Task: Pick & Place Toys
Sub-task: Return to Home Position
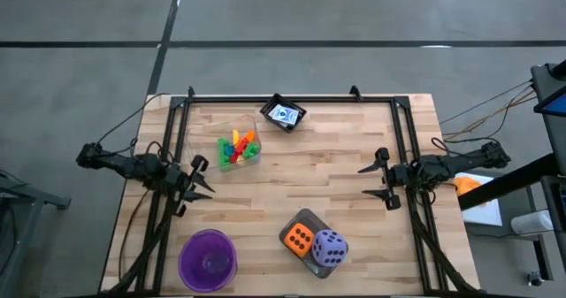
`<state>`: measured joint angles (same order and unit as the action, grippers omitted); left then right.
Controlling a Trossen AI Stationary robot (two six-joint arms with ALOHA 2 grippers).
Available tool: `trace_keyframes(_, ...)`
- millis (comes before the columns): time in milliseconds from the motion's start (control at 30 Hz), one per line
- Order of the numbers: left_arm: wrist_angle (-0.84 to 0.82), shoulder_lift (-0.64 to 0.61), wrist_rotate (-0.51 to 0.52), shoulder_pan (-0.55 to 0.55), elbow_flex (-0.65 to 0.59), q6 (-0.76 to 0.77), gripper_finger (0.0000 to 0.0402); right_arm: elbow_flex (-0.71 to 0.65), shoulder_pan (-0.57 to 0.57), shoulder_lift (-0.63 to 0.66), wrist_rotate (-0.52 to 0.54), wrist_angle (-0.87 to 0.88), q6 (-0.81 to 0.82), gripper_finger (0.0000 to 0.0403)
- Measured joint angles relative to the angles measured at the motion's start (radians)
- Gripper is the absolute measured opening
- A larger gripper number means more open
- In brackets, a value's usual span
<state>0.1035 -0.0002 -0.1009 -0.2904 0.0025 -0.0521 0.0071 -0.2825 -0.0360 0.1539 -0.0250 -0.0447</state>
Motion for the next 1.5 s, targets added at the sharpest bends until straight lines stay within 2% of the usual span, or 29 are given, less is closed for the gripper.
trace_keyframes(100, -0.009, 0.0, -0.007, 0.02, 0.0, 0.0, 0.0084, 0.0, 0.0, -0.012, 0.006, 0.0, -0.033, 0.029)
trace_keyframes(267, -0.035, 0.0, -0.017, 0.045, -0.001, 0.0, 0.0084, 0.0, 0.0, -0.028, 0.081, -0.007, -0.01, 0.029)
trace_keyframes(467, -0.049, 0.0, -0.041, 0.048, -0.001, 0.026, 0.0084, -0.001, 0.0, -0.089, 0.087, -0.016, -0.008, 0.029)
trace_keyframes(767, -0.056, 0.0, -0.04, 0.065, -0.001, 0.063, 0.0084, -0.001, 0.0, 0.034, -0.135, 0.021, -0.071, 0.029)
trace_keyframes(867, -0.053, 0.0, -0.041, 0.089, -0.001, 0.07, 0.0084, -0.001, 0.012, 0.027, -0.123, 0.021, -0.101, 0.029)
trace_keyframes(967, -0.041, 0.0, -0.068, 0.115, -0.001, 0.072, 0.0084, -0.001, 0.051, 0.034, -0.109, 0.019, -0.121, 0.029)
trace_keyframes(1133, -0.041, 0.0, -0.112, 0.161, -0.001, 0.063, 0.0084, -0.001, 0.2, 0.034, -0.109, 0.019, -0.133, 0.029)
trace_keyframes(1300, -0.042, 0.0, -0.163, 0.21, -0.001, 0.049, 0.0084, -0.001, 0.368, 0.032, -0.234, 0.015, -0.108, 0.029)
trace_keyframes(1500, -0.041, 0.0, -0.2, 0.236, -0.001, 0.011, 0.0084, -0.001, 0.394, 0.015, -0.252, 0.014, -0.09, 0.029)
